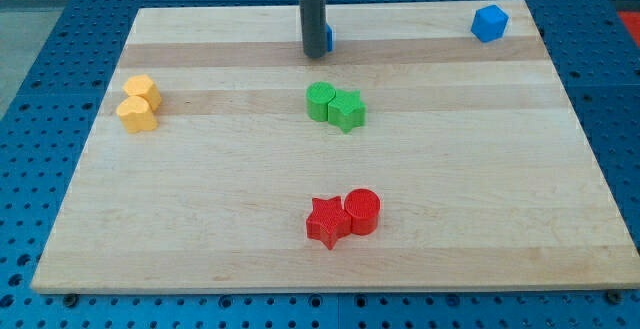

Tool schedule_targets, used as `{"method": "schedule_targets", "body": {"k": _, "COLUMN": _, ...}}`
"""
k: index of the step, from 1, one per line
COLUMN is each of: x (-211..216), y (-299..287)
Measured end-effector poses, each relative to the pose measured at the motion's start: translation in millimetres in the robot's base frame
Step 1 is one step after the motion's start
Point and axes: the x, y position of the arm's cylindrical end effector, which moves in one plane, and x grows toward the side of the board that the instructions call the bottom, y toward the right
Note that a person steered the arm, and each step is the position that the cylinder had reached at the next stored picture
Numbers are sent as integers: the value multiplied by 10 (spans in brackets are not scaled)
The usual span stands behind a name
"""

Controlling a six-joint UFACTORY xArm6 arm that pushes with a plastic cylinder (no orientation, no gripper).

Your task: Push the blue blocks to the top center

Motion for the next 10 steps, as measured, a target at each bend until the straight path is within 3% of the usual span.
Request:
{"method": "schedule_targets", "body": {"k": 2, "x": -138, "y": 220}}
{"method": "schedule_targets", "body": {"k": 3, "x": 144, "y": 560}}
{"method": "schedule_targets", "body": {"k": 5, "x": 352, "y": 1772}}
{"method": "schedule_targets", "body": {"k": 7, "x": 64, "y": 2529}}
{"method": "schedule_targets", "body": {"k": 10, "x": -379, "y": 2928}}
